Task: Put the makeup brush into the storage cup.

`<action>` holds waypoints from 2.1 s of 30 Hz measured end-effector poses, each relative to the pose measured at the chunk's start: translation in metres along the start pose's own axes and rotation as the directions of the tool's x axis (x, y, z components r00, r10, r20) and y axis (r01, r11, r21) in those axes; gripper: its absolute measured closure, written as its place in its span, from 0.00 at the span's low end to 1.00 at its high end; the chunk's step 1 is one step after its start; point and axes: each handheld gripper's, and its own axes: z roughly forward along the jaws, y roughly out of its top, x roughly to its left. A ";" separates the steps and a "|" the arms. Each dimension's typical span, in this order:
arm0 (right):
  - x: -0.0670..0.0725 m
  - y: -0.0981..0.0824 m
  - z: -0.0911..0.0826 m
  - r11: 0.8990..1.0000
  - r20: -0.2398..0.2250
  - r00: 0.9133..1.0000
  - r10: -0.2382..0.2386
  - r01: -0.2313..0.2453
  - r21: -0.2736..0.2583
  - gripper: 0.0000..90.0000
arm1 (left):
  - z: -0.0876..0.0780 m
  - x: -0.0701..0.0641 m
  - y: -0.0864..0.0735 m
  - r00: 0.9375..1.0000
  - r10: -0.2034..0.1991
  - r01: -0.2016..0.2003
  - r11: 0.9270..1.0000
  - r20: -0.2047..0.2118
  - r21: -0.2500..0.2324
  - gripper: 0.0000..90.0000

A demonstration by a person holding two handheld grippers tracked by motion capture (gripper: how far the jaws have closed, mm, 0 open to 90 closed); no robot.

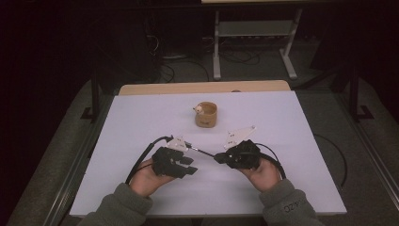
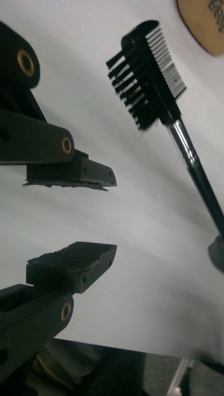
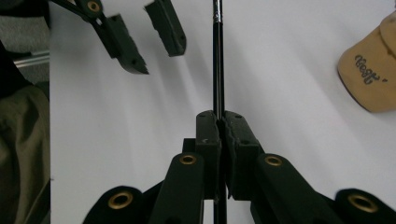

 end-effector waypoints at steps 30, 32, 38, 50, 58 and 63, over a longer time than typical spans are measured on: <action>0.026 0.004 0.040 0.999 -0.068 0.997 -0.031 0.029 -0.026 0.93 | -0.015 -0.001 0.002 0.998 -0.056 0.061 0.983 0.038 -0.173 0.79; 0.025 0.004 0.041 0.999 -0.067 0.997 -0.042 0.040 -0.036 0.93 | -0.014 -0.002 0.002 0.997 -0.054 0.063 0.982 0.054 -0.176 0.83; 0.027 0.004 0.041 0.999 -0.067 0.998 -0.015 0.013 -0.041 0.93 | -0.014 -0.004 0.003 0.996 -0.042 0.057 0.980 0.081 -0.190 0.90; 0.028 0.004 0.045 0.999 -0.079 0.997 -0.007 0.004 -0.034 0.84 | -0.013 -0.007 0.004 0.995 -0.027 0.044 0.983 0.097 -0.179 0.95; 0.022 -0.002 0.037 0.999 -0.055 0.998 0.021 -0.023 -0.045 0.66 | -0.016 -0.003 0.003 0.997 -0.024 0.036 0.983 0.071 -0.177 0.95; 0.014 -0.011 0.027 0.996 -0.041 0.996 0.078 -0.079 -0.043 0.58 | -0.018 0.001 0.001 0.998 -0.025 0.035 0.985 0.059 -0.168 0.95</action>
